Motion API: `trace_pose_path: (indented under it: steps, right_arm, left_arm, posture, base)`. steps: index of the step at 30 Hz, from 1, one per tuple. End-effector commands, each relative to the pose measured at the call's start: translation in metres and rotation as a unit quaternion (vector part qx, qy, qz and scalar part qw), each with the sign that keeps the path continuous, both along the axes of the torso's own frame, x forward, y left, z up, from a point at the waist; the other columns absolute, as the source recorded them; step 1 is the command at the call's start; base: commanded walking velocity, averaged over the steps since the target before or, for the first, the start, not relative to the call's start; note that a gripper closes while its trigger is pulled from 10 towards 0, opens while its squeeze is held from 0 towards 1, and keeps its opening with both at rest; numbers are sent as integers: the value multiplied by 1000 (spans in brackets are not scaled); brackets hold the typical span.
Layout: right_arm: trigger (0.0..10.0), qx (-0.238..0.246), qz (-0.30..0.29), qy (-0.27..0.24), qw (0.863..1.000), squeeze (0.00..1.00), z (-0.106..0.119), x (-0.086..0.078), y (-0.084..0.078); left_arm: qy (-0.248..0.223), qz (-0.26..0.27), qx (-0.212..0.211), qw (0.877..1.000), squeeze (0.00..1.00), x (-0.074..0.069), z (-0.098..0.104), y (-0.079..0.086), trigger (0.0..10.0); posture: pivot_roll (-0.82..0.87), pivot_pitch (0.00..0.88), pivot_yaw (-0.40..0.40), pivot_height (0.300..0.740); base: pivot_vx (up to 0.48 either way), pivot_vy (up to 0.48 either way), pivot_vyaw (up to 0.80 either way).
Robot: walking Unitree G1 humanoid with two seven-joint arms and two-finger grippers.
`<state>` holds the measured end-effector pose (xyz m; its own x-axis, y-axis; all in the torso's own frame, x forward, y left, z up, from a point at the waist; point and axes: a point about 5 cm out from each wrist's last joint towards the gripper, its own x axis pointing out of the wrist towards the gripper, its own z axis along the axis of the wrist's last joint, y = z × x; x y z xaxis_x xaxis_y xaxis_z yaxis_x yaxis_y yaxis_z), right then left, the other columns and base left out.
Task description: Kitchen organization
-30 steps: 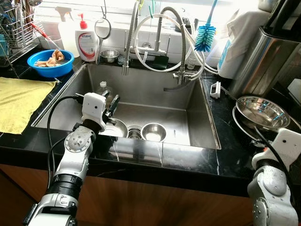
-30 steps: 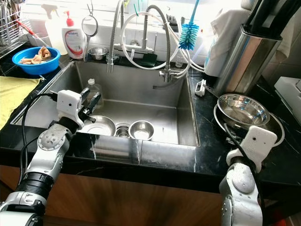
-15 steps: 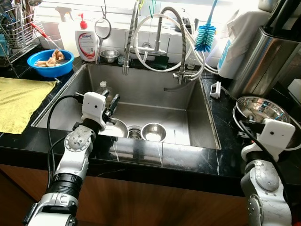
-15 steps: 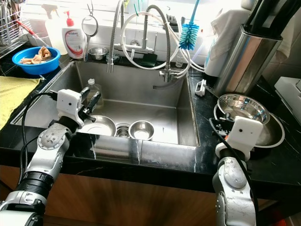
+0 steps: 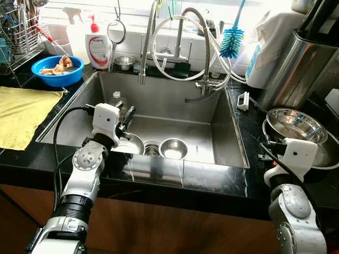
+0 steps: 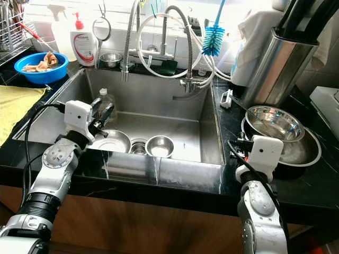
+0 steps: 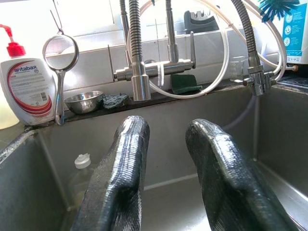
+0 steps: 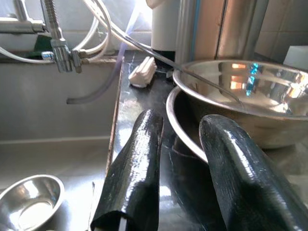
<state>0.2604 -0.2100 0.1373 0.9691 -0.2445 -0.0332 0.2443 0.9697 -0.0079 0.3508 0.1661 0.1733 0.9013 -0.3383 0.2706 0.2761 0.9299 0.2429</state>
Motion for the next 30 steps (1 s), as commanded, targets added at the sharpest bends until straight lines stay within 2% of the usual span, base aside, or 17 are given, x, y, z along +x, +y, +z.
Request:
trace_pose_path:
  steps: [1, 22, 30]
  right_arm:
    - [10000, 1, -10, 13, 1000, 0, -4, -2, -5]
    - [10000, 5, -41, 32, 999, 0, -8, -3, -11]
    - [10000, 0, -68, 41, 997, 0, -8, -10, -19]
  left_arm:
    - [-5, -10, 7, 1000, 0, 1, 2, -5, 10000]
    - [-5, -11, 5, 1000, 0, 3, 4, -7, 10000]
    - [-4, -12, 5, 1000, 0, 4, 4, -7, 10000]
  posture:
    - [94, 0, -79, 740]
    - [84, 0, -74, 740]
    - [75, 0, -71, 740]
  base:
    - [0, 0, 0]
    - [0, 0, 0]
    - [0, 0, 0]
